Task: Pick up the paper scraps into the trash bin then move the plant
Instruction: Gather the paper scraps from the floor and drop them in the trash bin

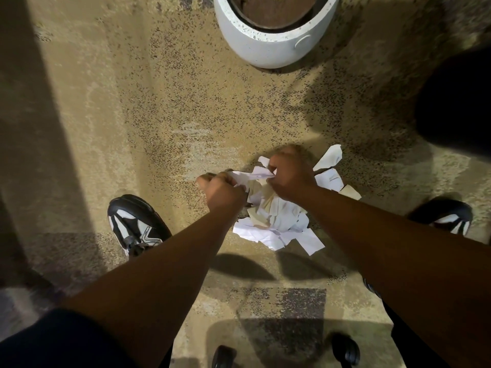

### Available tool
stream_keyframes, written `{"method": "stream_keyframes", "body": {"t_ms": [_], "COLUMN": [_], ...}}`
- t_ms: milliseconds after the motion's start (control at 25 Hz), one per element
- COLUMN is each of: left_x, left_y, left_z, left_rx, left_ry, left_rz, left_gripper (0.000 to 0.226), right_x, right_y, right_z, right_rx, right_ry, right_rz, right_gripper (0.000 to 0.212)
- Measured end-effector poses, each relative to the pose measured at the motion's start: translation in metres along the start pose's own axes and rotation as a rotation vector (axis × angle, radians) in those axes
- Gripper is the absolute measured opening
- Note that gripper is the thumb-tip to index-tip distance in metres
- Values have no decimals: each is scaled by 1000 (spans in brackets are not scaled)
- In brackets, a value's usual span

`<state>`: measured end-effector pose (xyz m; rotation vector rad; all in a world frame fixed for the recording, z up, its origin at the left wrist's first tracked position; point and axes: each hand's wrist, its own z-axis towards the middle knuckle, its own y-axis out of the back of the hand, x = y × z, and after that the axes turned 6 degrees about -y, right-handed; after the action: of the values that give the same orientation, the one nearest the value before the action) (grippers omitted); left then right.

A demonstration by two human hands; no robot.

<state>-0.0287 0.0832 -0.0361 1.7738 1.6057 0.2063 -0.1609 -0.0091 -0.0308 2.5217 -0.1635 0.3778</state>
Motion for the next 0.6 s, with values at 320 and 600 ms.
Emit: {"method": "stream_keyframes", "body": {"t_ms": [320, 600], "left_x": [-2, -10], "left_y": [-5, 4], "left_z": [0, 6], "left_rx": [86, 192], "left_ry": [-321, -393], "left_rz": [216, 146], "left_gripper": [30, 32], "right_x": [0, -4], "right_y": [-19, -11], "right_z": [-3, 4], "right_rx": [-156, -71], "right_ry": [126, 66], "right_rz": [-178, 24], "right_gripper": [18, 19]}}
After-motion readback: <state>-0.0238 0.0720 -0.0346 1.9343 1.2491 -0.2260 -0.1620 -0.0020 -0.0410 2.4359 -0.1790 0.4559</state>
